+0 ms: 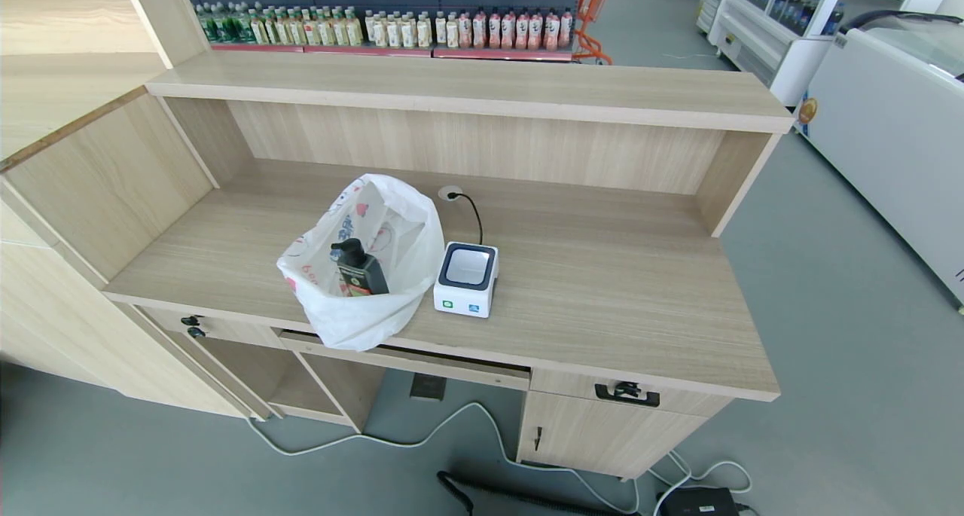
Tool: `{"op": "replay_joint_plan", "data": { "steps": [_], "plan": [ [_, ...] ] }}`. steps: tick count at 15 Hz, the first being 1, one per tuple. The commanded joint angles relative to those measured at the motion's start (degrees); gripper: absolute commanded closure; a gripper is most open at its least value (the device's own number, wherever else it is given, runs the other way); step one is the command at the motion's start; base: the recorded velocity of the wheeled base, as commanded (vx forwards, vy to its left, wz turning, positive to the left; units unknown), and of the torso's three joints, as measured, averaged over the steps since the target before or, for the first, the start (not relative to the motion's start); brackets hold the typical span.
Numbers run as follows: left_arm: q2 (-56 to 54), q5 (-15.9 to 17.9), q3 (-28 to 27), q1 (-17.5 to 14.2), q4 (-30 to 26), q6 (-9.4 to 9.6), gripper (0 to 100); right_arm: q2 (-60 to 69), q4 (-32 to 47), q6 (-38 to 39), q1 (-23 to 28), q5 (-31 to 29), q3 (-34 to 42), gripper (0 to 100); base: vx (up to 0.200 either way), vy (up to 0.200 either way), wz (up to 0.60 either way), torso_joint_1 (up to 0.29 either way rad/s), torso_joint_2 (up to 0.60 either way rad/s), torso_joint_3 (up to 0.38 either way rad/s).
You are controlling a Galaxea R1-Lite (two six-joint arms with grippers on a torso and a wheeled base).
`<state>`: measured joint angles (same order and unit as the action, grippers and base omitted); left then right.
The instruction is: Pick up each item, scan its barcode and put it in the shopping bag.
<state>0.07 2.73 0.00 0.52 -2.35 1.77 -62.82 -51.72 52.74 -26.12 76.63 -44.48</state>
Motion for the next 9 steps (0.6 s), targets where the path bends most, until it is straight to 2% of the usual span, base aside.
{"op": "replay_joint_plan", "data": {
  "steps": [1,9],
  "plan": [
    [0.0,0.0,0.0,0.0,0.0,-0.01,0,0.0,0.0,0.0,0.0,0.0,0.0,100,0.000,0.000,0.00,0.000,0.00,0.000],
    [0.0,0.0,0.0,0.0,0.0,-0.01,0,-0.6,0.0,-1.6,0.5,-0.2,0.6,100,0.000,0.000,0.00,0.000,0.00,0.000]
  ]
}}
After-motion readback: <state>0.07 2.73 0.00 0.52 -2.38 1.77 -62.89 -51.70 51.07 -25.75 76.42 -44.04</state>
